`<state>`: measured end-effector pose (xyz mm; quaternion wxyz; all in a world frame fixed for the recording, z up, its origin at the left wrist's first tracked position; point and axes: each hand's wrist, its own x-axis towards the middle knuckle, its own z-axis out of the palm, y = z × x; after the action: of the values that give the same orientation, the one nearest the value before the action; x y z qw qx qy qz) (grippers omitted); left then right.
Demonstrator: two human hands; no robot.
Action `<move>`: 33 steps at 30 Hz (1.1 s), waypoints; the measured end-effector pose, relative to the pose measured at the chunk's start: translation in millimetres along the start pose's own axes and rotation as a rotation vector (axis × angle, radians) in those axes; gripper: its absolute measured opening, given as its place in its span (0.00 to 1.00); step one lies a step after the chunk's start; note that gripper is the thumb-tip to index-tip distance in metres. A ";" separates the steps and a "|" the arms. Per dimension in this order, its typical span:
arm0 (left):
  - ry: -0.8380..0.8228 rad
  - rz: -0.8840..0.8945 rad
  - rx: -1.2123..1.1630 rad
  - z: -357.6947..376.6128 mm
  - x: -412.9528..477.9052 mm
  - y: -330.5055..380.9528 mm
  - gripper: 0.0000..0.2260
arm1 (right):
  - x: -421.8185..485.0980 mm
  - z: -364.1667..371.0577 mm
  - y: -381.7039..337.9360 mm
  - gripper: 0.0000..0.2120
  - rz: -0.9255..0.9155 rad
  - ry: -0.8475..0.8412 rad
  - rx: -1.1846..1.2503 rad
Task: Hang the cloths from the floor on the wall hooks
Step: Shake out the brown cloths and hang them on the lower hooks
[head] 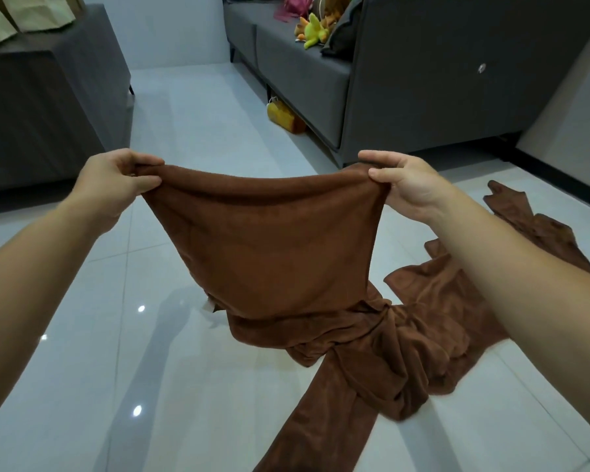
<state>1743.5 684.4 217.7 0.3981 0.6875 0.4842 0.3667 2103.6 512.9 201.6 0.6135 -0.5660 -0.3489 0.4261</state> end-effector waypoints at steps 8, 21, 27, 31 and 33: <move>-0.029 0.100 0.162 14.0 22.6 32.7 0.05 | 6.8 -24.1 -21.5 0.18 -0.051 0.037 0.142; -0.213 -0.004 0.052 3.1 94.8 278.5 0.10 | -10.4 -44.8 -259.2 0.15 -0.059 0.261 -0.059; -0.279 0.075 0.006 -24.0 100.8 500.0 0.09 | -69.3 -77.6 -478.9 0.16 -0.187 0.401 -0.066; -0.384 0.134 0.031 -42.3 97.3 647.4 0.08 | -105.5 -108.4 -616.9 0.21 -0.235 0.440 -0.253; -0.449 0.191 0.074 -52.0 91.7 711.6 0.10 | -128.4 -124.8 -678.8 0.22 -0.251 0.442 -0.329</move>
<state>1987.3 629.9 892.3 0.4339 0.8084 0.3295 0.2227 2253.5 348.0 867.4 0.6224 -0.6893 -0.3384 0.1514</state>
